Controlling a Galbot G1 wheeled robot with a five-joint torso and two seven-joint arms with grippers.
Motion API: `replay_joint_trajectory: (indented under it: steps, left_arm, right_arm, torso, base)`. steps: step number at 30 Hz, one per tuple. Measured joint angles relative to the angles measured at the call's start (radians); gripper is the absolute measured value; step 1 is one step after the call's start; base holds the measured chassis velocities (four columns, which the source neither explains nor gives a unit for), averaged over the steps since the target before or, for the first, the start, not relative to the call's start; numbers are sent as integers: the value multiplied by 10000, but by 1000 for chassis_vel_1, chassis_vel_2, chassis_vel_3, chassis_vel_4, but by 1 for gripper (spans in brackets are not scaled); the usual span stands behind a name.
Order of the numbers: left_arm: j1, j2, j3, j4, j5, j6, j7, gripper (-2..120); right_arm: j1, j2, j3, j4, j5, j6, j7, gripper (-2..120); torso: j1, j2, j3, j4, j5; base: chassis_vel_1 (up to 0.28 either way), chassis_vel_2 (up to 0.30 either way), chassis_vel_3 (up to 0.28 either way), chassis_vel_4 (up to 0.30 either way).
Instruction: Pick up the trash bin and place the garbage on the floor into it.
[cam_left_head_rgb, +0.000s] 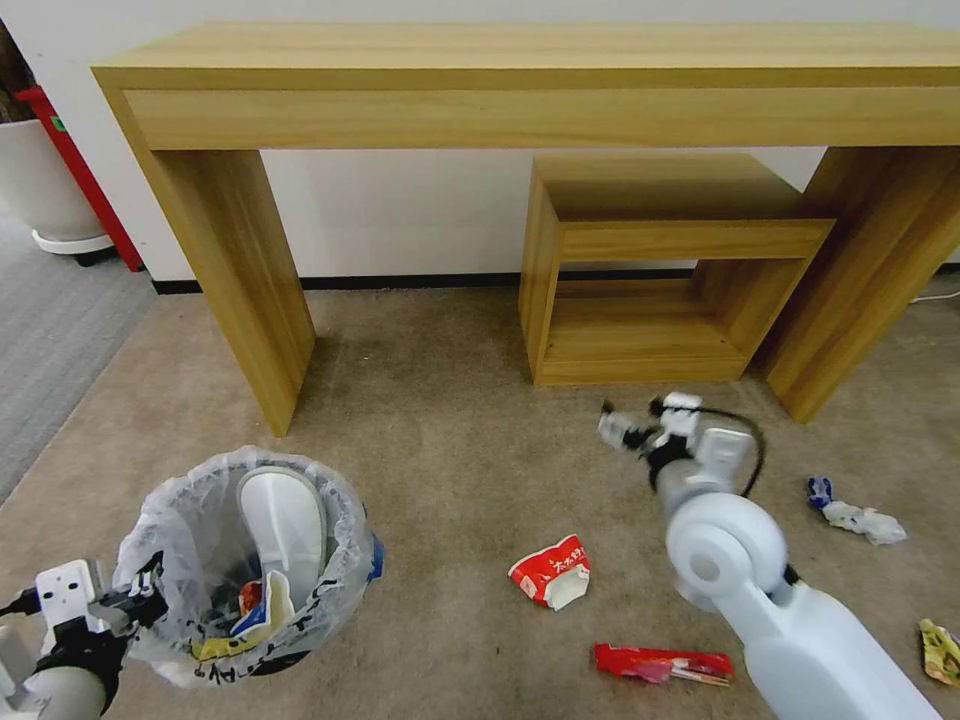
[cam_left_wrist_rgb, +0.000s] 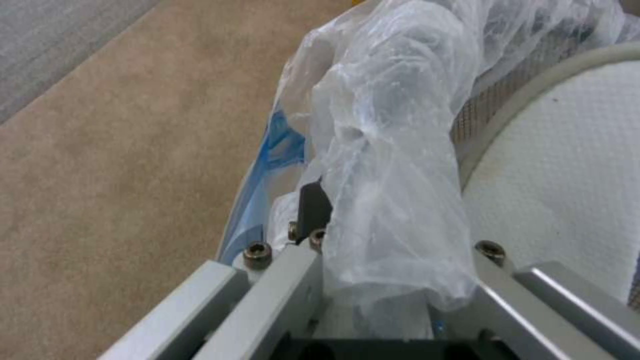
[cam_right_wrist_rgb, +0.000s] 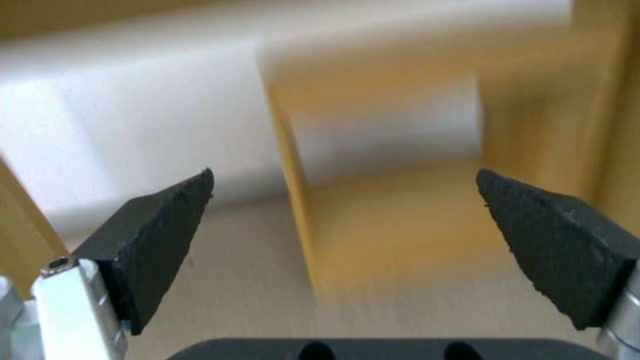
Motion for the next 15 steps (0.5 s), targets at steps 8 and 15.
replay_joint_trajectory:
  steps: [8, 15]
  left_arm:
    - [27, -88, 26, -14, 231, -76, 80, 1]
    - [-10, -227, 134, 37, 502, -172, 244, 1]
  right_arm:
    - [-1088, -292, 1731, 313, -1200, 3257, -4166, 100]
    - [-1776, -550, 1831, 322, -1194, 4211, -5240, 100]
  torso:
    - [0, 1, 1, 1, -2]
    - [0, 1, 1, 2, -1]
  base:
    - [0, 0, 0, 0]
    - [0, 0, 0, 0]
